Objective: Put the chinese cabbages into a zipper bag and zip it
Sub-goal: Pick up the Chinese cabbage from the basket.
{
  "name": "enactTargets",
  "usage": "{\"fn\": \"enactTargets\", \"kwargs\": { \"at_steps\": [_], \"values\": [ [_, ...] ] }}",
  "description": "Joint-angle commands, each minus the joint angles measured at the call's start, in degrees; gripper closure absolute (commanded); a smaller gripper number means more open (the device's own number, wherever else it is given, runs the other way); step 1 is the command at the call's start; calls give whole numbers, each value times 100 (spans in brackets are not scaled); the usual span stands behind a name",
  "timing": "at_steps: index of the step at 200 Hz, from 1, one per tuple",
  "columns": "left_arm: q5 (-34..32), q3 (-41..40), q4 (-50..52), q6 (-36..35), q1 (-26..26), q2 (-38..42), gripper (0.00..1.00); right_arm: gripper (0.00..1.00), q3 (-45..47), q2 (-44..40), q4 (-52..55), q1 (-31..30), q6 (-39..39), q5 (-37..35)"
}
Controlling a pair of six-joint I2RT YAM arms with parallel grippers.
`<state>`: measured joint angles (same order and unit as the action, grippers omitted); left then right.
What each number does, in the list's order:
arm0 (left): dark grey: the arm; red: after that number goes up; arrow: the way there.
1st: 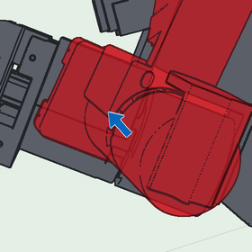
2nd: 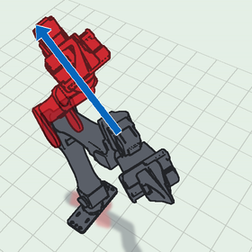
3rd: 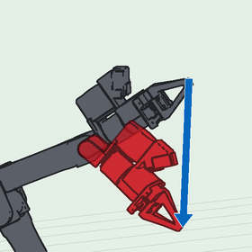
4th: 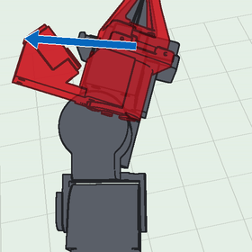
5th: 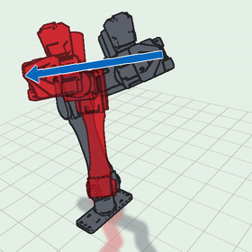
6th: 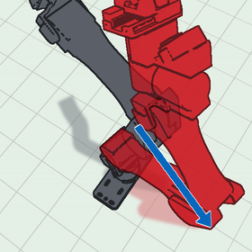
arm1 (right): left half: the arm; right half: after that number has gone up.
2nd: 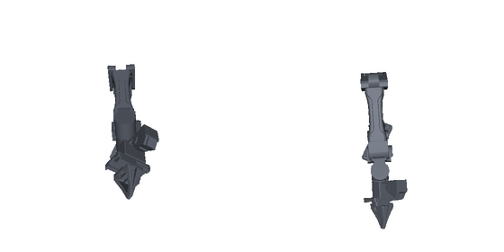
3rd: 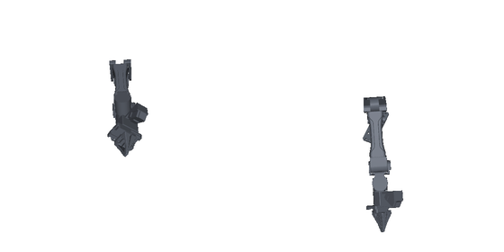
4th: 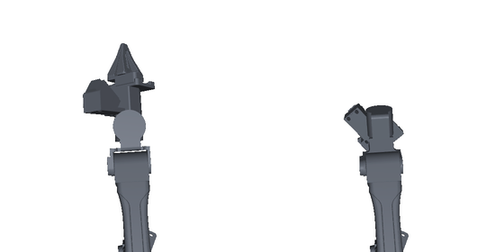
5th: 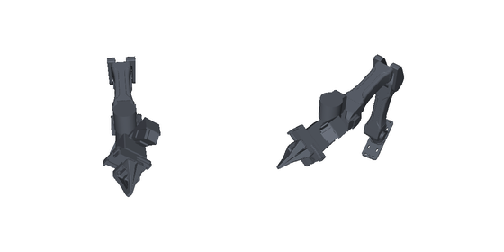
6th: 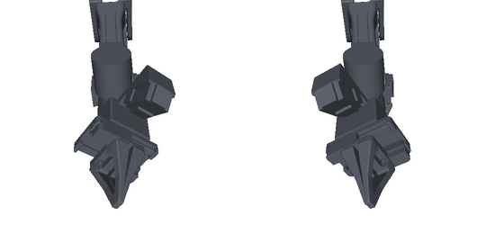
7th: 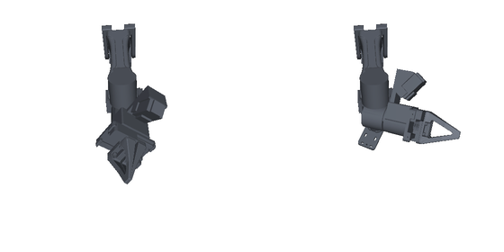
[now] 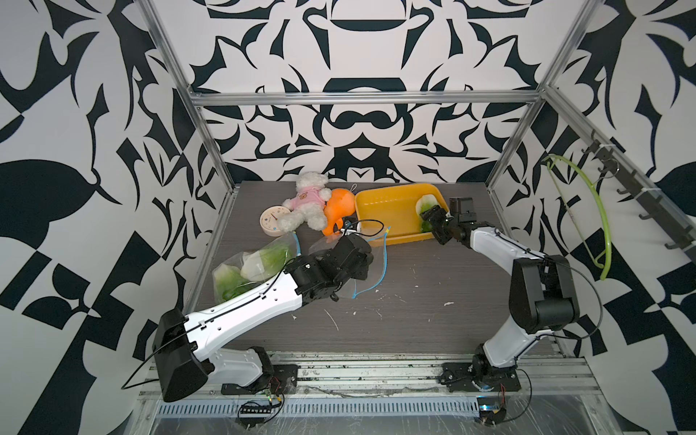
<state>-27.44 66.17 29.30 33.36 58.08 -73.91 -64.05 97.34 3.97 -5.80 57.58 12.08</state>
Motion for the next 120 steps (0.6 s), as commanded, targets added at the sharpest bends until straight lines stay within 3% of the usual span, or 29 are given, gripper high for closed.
{"fn": "enactTargets", "kwargs": {
  "at_steps": [1, 48, 120],
  "values": [
    [-95, -87, -80, -96, -34, 224, 100, 20, -278, 14, -197, 16, 40, -128],
    [-86, -104, -117, -128, -69, 158, 100, 23, -468, 477, -378, 44, 121, -81],
    [-51, -113, -107, -155, -139, 175, 100, 39, -1178, 1012, -236, 130, -166, -427]
  ]
}}
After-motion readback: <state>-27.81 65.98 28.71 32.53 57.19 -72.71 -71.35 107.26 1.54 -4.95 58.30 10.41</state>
